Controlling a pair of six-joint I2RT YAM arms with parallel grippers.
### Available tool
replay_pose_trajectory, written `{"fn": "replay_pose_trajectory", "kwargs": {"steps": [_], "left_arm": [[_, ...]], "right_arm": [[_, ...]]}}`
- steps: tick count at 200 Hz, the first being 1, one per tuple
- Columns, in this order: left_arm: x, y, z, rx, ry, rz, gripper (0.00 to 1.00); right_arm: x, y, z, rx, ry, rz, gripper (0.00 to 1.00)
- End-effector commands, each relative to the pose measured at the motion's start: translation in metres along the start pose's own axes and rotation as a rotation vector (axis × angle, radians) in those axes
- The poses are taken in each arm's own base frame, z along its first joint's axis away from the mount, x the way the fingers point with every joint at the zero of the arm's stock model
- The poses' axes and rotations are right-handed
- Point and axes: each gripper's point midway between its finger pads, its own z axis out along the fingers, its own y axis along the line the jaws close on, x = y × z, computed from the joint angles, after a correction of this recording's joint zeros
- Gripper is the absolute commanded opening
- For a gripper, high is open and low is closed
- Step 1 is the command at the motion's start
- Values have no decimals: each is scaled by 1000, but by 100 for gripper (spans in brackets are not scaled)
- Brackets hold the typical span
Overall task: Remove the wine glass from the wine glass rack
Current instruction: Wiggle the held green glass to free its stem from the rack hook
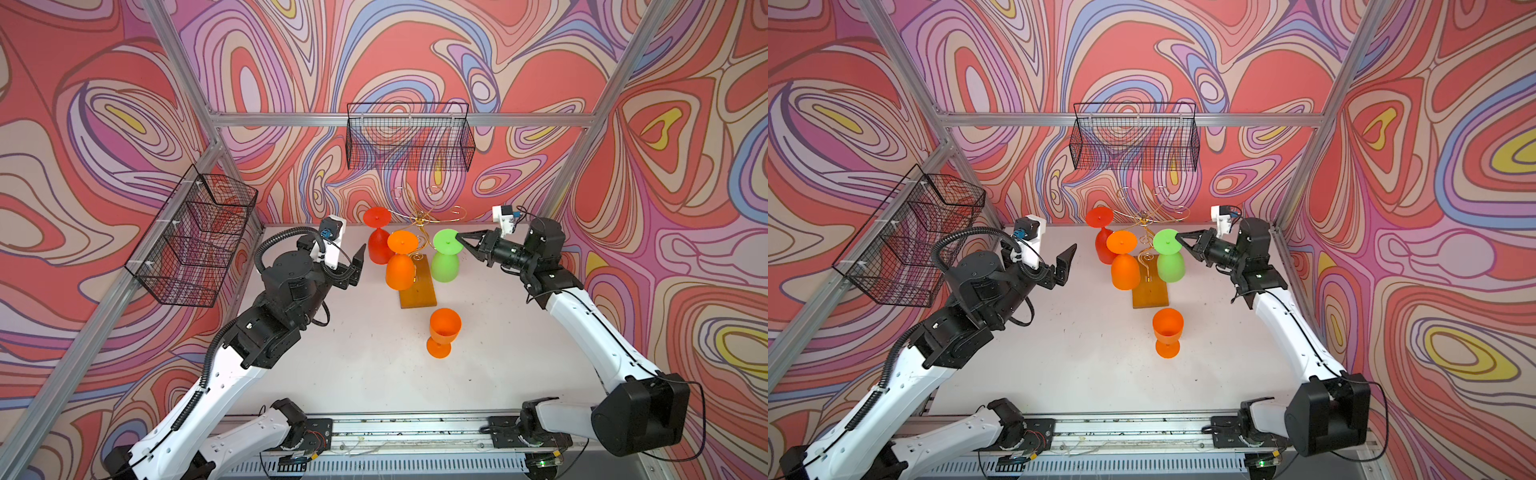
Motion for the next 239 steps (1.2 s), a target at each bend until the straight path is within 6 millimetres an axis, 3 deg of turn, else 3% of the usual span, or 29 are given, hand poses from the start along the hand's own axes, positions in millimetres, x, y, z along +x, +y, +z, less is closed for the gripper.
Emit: {"fn": "replay_pose_trajectory", "kwargs": {"steps": [1,64,178,239], "left_arm": [[-11,3,-1,-4,-35,-28,89],[-12,2,-1,3,-36,-25,89],[-11,5,-5,0,-38,-23,89],[-12,7,-4,-12,-36,-23,95]], "right_arm": [[4,9,-2,-22,18,-2,0],[-2,29,-7,-75,-4,7,0],[-3,44,-9,-130,6,39,0],[0,50,-5,-161,35,60,0]]}}
